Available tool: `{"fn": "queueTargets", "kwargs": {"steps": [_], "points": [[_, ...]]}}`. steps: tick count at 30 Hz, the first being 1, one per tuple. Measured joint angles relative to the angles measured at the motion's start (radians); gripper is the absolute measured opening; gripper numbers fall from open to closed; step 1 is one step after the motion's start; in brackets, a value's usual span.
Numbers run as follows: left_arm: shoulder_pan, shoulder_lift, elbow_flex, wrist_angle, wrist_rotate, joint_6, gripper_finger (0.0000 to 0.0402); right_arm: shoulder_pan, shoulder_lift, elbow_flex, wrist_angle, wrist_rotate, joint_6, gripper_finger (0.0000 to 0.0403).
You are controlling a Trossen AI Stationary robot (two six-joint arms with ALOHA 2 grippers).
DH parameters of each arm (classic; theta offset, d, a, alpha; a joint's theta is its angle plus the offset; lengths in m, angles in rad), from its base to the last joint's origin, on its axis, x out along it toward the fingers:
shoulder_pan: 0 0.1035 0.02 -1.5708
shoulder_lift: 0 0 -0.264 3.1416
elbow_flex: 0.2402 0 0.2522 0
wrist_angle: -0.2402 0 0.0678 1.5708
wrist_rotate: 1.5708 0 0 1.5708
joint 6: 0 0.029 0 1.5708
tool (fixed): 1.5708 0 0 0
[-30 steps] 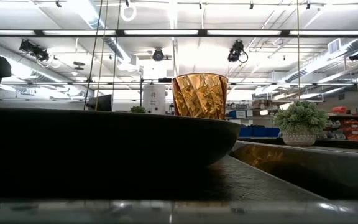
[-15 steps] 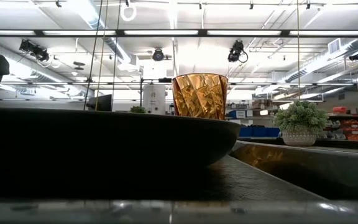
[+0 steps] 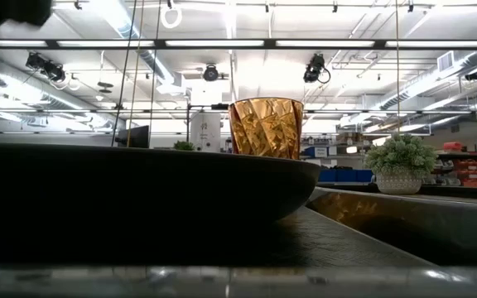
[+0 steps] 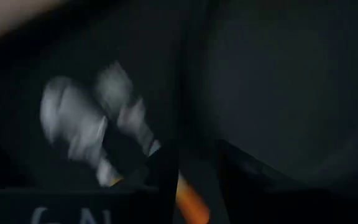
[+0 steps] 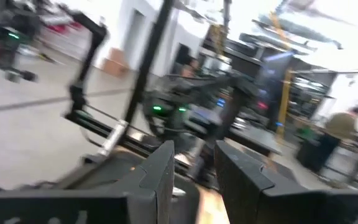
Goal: Pick and place plate/cup/fork/spoon on tray
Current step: Return to Home Position
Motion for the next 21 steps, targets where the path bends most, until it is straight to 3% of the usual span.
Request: {"fn": "queueTargets", "kwargs": {"steps": [5, 11, 15, 21], "points": [[0.036, 0.000, 0.103, 0.005, -0.254, 0.309, 0.0110, -0.001, -0.051, -0.035, -0.007, -0.075, 0.039, 0.0121], [0.101, 0.000, 0.226, 0.008, -0.500, 0.656, 0.0110, -0.001, -0.105, -0.153, 0.080, -0.082, 0.091, 0.0121], [0.161, 0.000, 0.269, 0.036, -0.575, 0.829, 0.0110, -0.011, -0.163, -0.220, 0.098, -0.091, 0.120, 0.0121], [0.285, 0.000, 0.274, 0.102, -0.577, 1.148, 0.0110, -0.057, -0.264, -0.400, 0.276, -0.158, 0.242, 0.0116]]}}
